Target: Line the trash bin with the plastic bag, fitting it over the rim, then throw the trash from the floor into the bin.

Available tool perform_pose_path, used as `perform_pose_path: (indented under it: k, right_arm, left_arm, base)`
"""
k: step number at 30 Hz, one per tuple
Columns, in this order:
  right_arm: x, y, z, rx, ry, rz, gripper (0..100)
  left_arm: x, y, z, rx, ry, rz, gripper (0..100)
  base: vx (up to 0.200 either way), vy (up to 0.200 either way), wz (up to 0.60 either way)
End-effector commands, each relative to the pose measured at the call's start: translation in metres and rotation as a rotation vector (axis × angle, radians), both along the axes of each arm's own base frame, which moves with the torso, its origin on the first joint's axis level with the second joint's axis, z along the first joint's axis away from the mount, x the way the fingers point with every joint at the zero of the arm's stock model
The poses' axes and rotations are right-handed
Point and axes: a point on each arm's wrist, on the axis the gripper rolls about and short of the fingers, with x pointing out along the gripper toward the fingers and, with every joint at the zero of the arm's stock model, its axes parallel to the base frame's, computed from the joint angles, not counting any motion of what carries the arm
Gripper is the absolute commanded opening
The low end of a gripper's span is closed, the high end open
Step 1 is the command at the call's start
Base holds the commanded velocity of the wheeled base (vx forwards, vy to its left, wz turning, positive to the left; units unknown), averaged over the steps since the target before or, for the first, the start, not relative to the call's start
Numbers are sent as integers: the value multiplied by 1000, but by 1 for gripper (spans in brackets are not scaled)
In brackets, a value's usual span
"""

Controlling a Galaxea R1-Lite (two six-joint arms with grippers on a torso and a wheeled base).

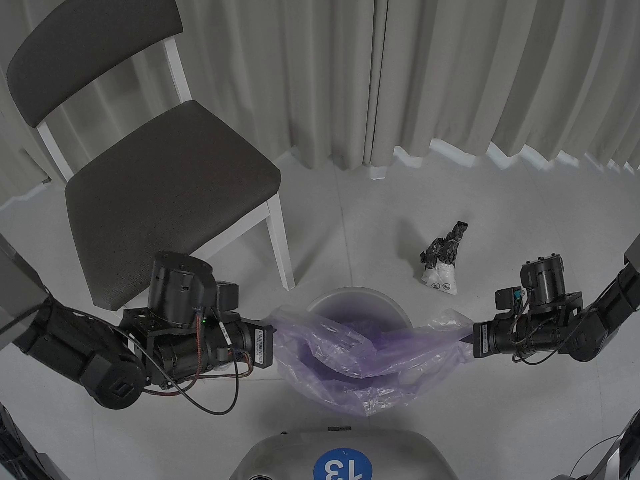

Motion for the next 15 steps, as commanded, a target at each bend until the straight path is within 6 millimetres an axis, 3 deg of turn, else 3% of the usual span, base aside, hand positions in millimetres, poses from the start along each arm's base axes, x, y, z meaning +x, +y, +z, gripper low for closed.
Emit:
perform_pose_path:
  k: [1, 7, 15]
  right_arm:
    - [1, -11, -3, 4, 15, -24, 0]
    - [-2, -11, -4, 21, 24, -11, 0]
    - [2, -4, -3, 26, 16, 9, 0]
  left_arm:
    - [8, -9, -6, 5, 8, -10, 0]
    - [20, -10, -9, 4, 9, 7, 0]
    - [46, 5, -1, -37, -14, 49, 0]
  base:
    - [0, 0, 0]
    - [0, 0, 0]
    - [0, 0, 0]
